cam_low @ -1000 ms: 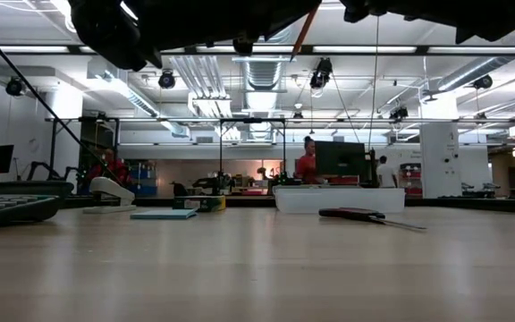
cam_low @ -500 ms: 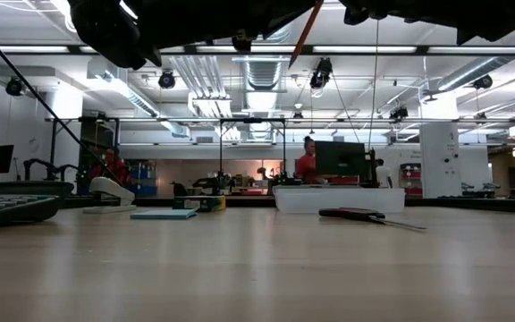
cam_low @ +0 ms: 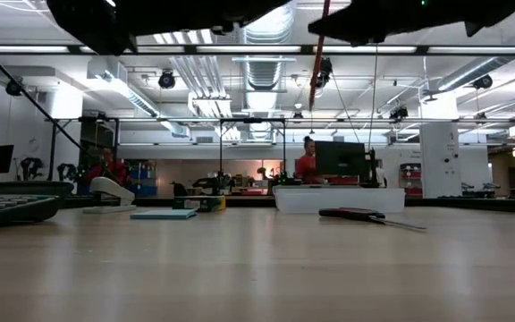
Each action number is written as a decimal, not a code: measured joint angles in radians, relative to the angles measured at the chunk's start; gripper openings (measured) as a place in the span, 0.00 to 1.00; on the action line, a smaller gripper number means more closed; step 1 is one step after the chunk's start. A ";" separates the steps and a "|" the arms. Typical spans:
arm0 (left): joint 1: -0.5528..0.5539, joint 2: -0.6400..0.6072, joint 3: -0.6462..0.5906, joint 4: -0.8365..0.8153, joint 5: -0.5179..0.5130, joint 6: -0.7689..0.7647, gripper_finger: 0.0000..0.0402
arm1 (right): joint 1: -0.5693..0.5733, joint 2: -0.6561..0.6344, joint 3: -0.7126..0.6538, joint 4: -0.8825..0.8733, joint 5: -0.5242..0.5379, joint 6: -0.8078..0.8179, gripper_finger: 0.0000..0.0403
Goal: Pack school essentials
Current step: Put the orange pencil into the transparent supply box
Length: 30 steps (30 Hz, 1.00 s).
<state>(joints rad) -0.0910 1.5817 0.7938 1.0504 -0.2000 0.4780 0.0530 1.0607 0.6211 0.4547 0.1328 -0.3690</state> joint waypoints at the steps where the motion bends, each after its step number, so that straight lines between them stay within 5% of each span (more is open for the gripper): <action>1: 0.000 -0.023 -0.013 0.000 -0.009 0.017 0.43 | -0.007 0.000 0.022 -0.066 0.020 -0.001 0.03; 10: 0.000 -0.229 -0.090 0.009 -0.092 0.132 0.43 | -0.169 0.092 0.272 -0.644 0.052 -0.001 0.03; 18: 0.000 -0.271 -0.143 0.012 -0.101 0.169 0.43 | -0.314 0.298 0.498 -1.005 0.050 -0.031 0.03; 30: 0.000 -0.285 -0.147 0.013 -0.101 0.184 0.43 | -0.437 0.614 0.683 -1.188 -0.007 -0.101 0.03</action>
<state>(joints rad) -0.0910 1.2971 0.6464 1.0637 -0.3012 0.6621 -0.3839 1.6745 1.3038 -0.7338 0.1262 -0.4703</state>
